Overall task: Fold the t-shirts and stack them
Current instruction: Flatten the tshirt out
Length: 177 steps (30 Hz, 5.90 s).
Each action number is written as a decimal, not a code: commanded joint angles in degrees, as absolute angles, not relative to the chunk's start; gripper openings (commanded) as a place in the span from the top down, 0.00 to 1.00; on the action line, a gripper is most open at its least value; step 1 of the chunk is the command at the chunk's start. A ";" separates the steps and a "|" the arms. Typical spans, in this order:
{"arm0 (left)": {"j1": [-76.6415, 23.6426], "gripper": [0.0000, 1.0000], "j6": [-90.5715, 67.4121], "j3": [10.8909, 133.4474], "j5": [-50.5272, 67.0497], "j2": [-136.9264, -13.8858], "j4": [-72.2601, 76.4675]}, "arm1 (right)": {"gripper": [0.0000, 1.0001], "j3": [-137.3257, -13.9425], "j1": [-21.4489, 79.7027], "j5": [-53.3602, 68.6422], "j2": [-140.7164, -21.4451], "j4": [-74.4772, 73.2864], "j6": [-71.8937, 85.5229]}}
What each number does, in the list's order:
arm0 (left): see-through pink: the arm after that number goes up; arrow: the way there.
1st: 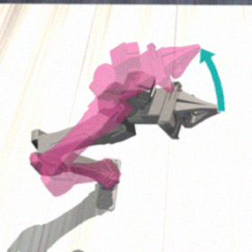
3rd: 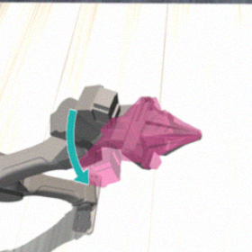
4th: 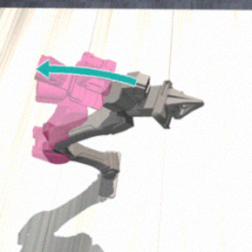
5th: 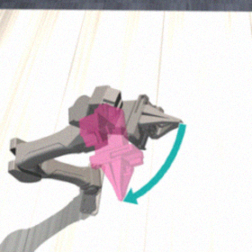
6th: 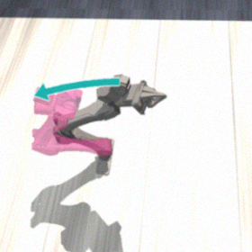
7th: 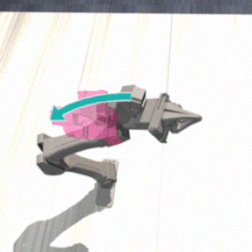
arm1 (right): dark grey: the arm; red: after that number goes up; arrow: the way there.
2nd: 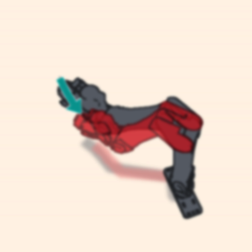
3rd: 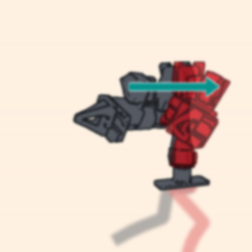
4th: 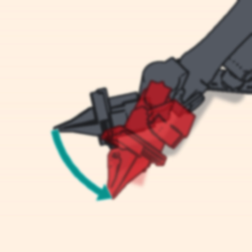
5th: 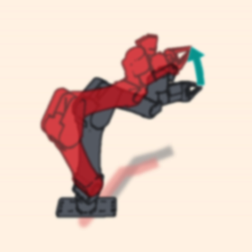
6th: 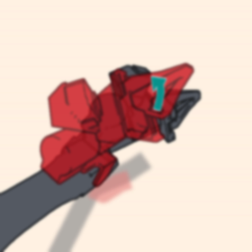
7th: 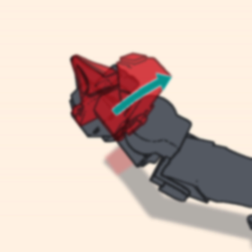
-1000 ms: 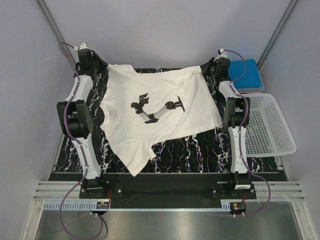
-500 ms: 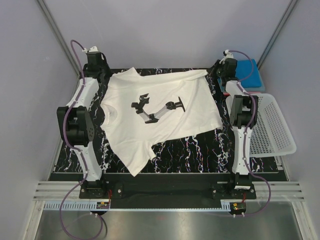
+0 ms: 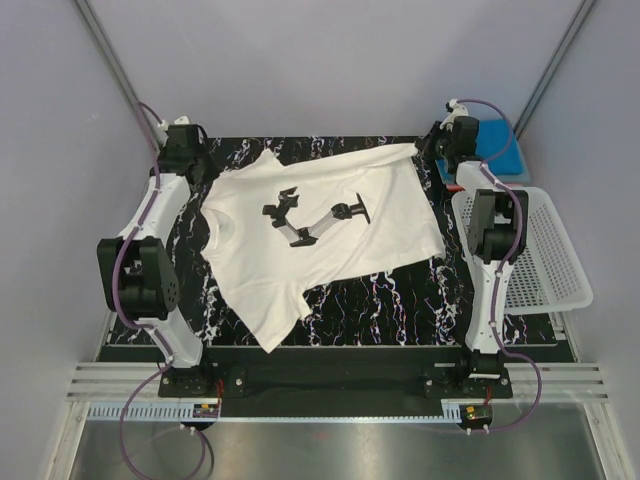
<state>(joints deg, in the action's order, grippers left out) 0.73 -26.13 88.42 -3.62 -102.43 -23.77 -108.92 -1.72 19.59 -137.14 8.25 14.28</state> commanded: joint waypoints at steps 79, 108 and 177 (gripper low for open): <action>-3.71 0.46 -31.03 62.21 -11.67 -103.35 -39.63 | 0.61 -68.91 12.92 -11.86 -91.32 -44.29 27.16; -2.73 0.37 -28.30 63.47 -11.78 -98.34 -43.69 | 0.60 -53.09 18.19 -5.80 -90.79 -34.81 33.22; 4.39 0.33 -24.79 76.38 6.76 -107.75 -32.43 | 0.58 -108.61 10.11 -13.71 -123.92 -54.21 54.92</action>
